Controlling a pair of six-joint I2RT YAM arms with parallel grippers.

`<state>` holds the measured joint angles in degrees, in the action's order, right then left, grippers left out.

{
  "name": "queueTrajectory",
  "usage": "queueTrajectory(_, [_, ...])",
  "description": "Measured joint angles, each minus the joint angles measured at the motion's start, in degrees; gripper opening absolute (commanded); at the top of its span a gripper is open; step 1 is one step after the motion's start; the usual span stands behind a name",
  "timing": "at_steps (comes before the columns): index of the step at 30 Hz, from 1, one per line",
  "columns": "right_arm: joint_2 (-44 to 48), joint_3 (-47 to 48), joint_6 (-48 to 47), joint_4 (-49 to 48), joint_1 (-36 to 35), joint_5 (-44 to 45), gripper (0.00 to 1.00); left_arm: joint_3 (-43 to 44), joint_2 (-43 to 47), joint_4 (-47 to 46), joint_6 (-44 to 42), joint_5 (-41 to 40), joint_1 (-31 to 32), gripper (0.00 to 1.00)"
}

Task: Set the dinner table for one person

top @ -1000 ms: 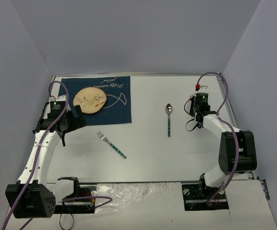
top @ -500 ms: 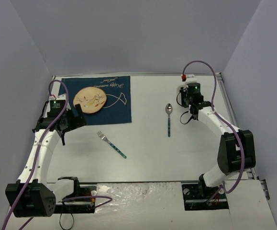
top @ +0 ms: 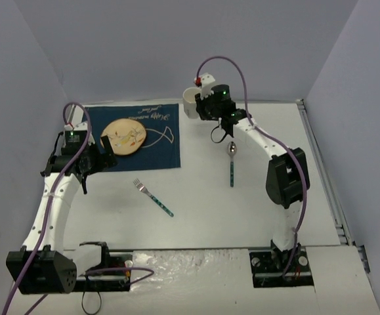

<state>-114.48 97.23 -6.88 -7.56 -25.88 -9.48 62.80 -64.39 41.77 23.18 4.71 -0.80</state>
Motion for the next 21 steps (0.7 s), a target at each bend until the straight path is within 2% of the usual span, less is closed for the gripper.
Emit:
queueTrajectory(8, [-13.41,14.2,-1.49,1.06,-3.27,-3.98,0.0,0.33,0.16,0.44,0.01,0.15,0.0,0.97])
queueTrajectory(15, [-18.17,17.17,-2.39,0.75,-4.5,-5.17,0.0,0.28,0.93,0.43,0.19,0.28,0.0,0.97])
queueTrajectory(21, [-21.57,18.08,-2.24,-3.43,-4.89,-5.06,0.0,-1.18,2.0,0.42,1.26,0.55,1.19,0.97])
